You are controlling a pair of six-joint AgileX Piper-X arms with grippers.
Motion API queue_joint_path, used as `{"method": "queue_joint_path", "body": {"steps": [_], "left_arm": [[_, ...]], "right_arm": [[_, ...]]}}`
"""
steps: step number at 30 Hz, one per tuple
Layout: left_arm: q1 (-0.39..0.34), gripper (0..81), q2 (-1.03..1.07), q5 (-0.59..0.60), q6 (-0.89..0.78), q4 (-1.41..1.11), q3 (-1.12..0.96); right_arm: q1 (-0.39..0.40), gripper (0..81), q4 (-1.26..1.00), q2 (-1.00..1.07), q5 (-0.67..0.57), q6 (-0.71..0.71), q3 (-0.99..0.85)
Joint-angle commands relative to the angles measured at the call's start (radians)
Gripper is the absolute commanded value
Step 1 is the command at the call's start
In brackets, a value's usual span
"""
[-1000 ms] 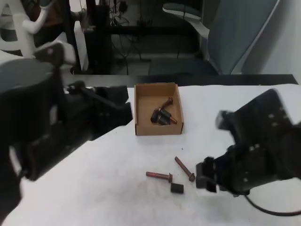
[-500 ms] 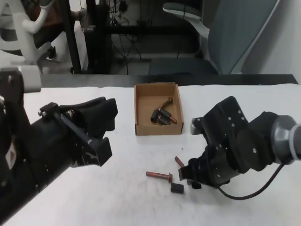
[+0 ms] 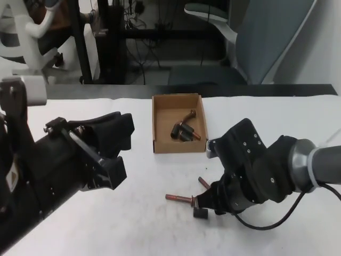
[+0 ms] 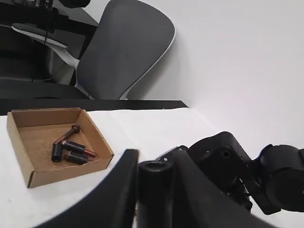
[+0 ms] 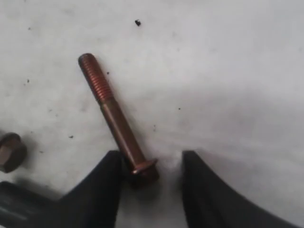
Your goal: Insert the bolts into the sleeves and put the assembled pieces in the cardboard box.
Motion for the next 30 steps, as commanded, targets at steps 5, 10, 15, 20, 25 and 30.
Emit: {"method": "queue_joint_path", "body": {"steps": [5,10,15,20,25,30], "left_arm": [[-0.001,1.7,-0.009,0.016,0.007,-0.012,0.000],[-0.001,1.7,-0.009,0.026,0.048,-0.012,0.000],[-0.001,1.7,-0.009,0.058,0.055,-0.012,0.000],[-0.001,1.7,-0.009,0.080,0.075,-0.012,0.000],[-0.001,1.7,-0.009,0.076,0.074,-0.012,0.000],[0.001,1.7,-0.009,0.068,0.097,-0.019,0.000]], "right_arm": [[0.000,0.6,0.013,0.027,0.034,-0.108,0.007],[0.000,0.6,0.065,-0.062,0.037,-0.369,0.007],[-0.005,0.6,0.103,-0.239,0.032,-0.776,0.007],[-0.019,0.6,0.213,-0.423,-0.240,-1.268,0.007],[-0.019,0.6,0.531,-0.499,-0.183,-1.705,0.010],[-0.019,0.6,0.596,-0.497,0.068,-1.875,0.056]]}}
